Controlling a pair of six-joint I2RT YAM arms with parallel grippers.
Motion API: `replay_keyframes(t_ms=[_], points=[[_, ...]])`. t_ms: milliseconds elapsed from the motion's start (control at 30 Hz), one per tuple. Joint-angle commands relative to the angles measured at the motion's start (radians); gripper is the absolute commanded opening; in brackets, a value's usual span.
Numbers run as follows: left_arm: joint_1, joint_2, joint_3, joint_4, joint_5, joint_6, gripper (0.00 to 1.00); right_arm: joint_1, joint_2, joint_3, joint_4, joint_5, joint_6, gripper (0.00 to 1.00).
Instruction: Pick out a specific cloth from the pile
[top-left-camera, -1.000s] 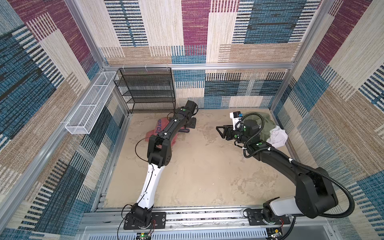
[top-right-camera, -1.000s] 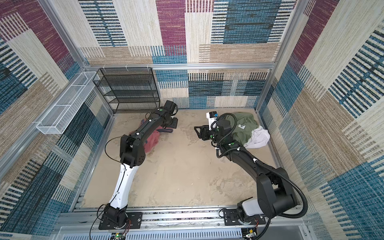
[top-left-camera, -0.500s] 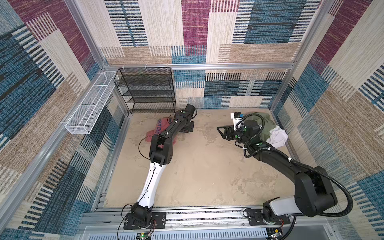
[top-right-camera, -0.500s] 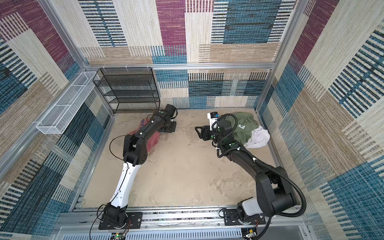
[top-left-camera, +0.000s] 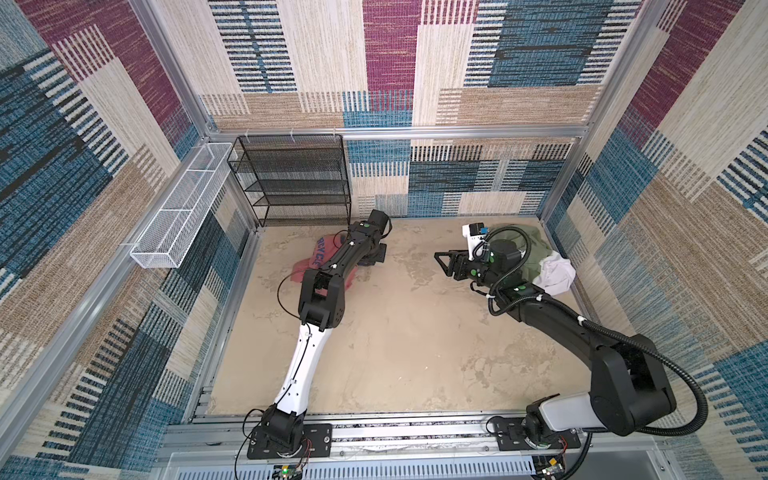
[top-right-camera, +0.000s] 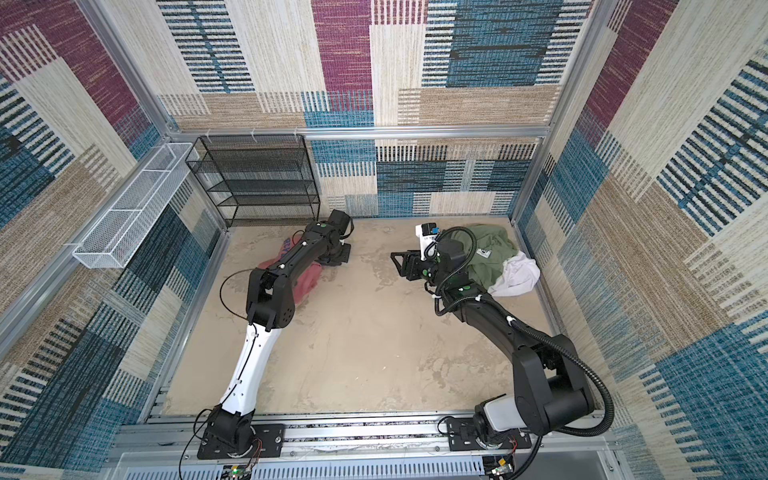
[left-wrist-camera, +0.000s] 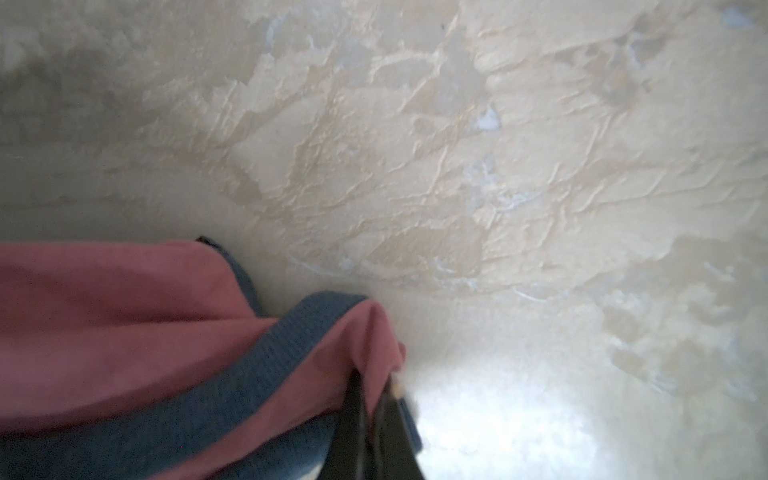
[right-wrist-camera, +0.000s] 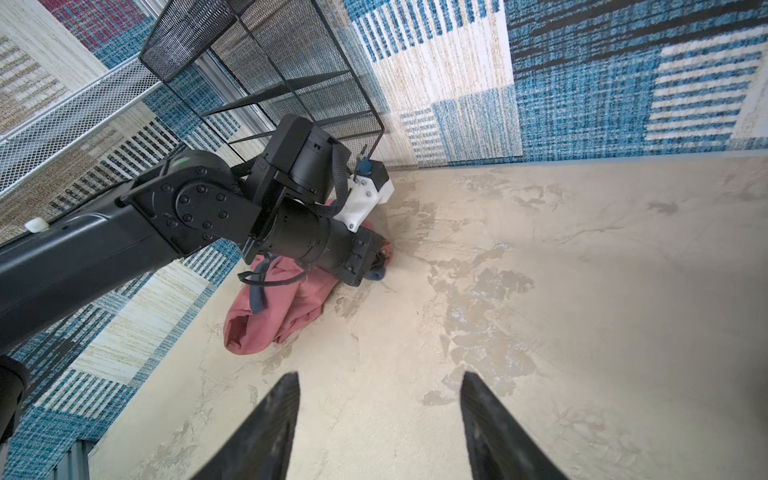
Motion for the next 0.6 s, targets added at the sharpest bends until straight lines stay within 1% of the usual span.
replay_keyframes(t_ms=[0,133,233,333,433,567], points=[[0.0,-0.06,-0.041,-0.035,0.042,-0.018,0.0,0.0,-0.01,-0.003,0.02,-0.001,0.013,0.64],[0.0,-0.188,-0.132,-0.012,0.076,-0.045,0.0,-0.001,-0.018,-0.001,0.016,-0.003,0.014,0.64],[0.006,-0.316,-0.246,0.039,0.091,-0.063,0.0,-0.001,-0.025,0.0,0.015,-0.005,0.018,0.64],[0.032,-0.451,-0.375,0.1,0.123,-0.094,0.0,0.0,-0.029,0.004,0.013,-0.012,0.025,0.64],[0.084,-0.579,-0.515,0.164,0.171,-0.13,0.0,-0.001,-0.034,0.009,0.012,-0.024,0.031,0.64],[0.188,-0.733,-0.71,0.276,0.231,-0.177,0.0,0.0,-0.039,0.013,0.012,-0.033,0.038,0.63]])
